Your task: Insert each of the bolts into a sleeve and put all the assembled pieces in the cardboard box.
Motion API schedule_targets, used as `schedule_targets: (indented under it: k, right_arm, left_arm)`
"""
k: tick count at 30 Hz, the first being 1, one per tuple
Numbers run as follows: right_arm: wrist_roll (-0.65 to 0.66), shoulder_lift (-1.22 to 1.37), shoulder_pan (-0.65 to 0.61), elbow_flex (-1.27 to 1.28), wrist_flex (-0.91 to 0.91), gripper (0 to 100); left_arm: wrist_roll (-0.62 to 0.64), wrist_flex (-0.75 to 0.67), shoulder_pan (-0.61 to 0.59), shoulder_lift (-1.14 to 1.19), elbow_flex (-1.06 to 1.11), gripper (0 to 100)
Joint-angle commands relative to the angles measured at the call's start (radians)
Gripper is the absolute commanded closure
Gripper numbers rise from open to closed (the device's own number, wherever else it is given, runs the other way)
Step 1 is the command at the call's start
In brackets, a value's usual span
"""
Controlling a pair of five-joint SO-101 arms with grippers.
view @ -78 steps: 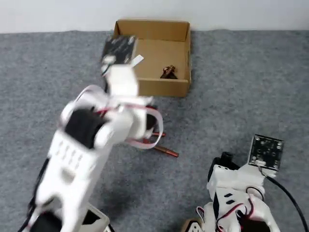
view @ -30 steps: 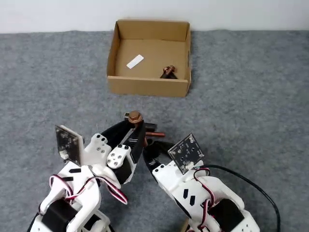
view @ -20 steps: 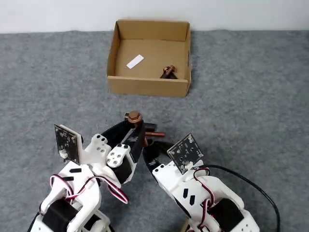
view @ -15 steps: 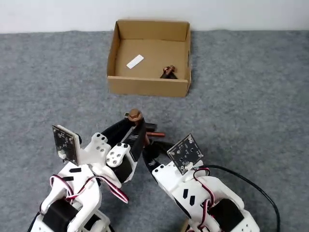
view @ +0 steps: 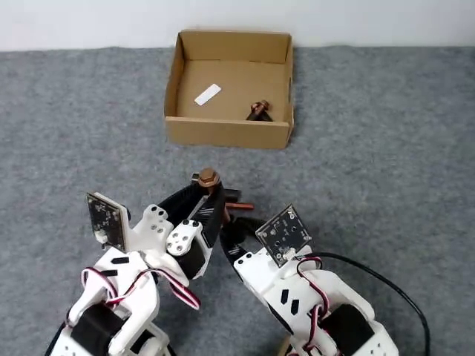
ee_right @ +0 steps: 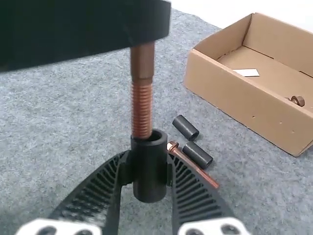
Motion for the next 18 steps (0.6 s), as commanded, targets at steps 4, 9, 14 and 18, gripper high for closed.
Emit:
schedule_targets:
  k: [4,9,14,18]
  right_arm:
    - [0.011,-0.002,-0.004,-0.066,-0.024,99.1]
    - [0.011,-0.002,-0.004,-0.069,-0.024,99.1]
    - [0.012,-0.002,-0.004,-0.069,-0.028,99.1]
    - [0.012,-0.004,-0.004,-0.069,-0.03,99.1]
  left_arm:
    - [0.005,-0.087,0.003,0.005,0.028,100]
    - [0.005,-0.002,0.008,-0.002,0.039,100]
    - [0.0,0.264,0.008,0.003,-0.044,100]
    - [0.0,0.404,0.008,0.005,-0.064,100]
